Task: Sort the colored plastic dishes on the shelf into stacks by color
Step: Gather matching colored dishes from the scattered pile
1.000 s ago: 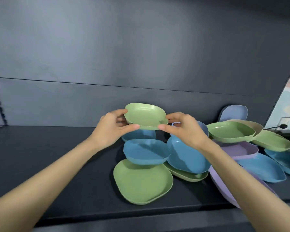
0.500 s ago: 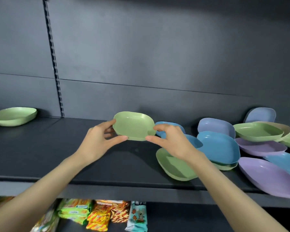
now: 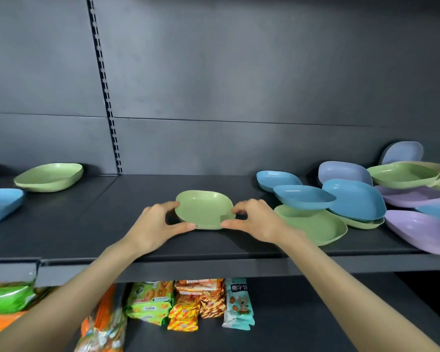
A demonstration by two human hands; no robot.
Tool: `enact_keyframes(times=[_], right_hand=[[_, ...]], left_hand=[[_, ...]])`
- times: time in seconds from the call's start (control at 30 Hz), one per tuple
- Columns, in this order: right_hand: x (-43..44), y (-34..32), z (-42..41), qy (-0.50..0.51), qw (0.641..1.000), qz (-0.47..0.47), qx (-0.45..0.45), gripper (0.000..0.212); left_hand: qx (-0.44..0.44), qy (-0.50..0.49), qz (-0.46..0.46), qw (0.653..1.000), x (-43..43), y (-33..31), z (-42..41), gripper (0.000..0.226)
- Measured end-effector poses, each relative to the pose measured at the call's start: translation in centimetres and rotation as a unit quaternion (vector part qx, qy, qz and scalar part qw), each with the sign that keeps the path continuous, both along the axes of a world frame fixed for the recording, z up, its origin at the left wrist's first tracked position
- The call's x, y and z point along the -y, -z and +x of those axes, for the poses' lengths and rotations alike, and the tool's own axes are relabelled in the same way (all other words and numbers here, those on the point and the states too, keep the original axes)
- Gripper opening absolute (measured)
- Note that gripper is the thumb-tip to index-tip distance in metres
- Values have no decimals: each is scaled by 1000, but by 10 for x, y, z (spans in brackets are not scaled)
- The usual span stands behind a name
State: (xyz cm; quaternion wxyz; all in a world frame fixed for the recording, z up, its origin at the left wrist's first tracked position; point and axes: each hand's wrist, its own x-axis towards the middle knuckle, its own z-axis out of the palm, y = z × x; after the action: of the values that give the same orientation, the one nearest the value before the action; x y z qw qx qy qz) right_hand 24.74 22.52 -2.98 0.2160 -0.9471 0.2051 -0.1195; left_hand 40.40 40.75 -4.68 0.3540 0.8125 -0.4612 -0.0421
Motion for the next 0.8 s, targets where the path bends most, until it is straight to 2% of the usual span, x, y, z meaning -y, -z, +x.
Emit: enact_keyframes(times=[0.13,0.27,0.37,0.6,0.8], right_hand=[[-13,-1,11,-10,1000,6,10,48],[-18,-3,17,-13,1000,4,2,49],[-15,-9,10,-15,1000,-1,9,49],[28,-36,-40,68,995,-63,35,51],[78,-46,-96,158,983,-88,39,48]], left_hand=[[-7,-12,20,1000,-13,2,8,75],[-10,-13,43,999,-20,1,11,75],[9,-7,28,1000,-20,-6,12,72],[48,23,-29,998,26,-34,-5,57],[34,97,-27,994,94,-37,-37,59]])
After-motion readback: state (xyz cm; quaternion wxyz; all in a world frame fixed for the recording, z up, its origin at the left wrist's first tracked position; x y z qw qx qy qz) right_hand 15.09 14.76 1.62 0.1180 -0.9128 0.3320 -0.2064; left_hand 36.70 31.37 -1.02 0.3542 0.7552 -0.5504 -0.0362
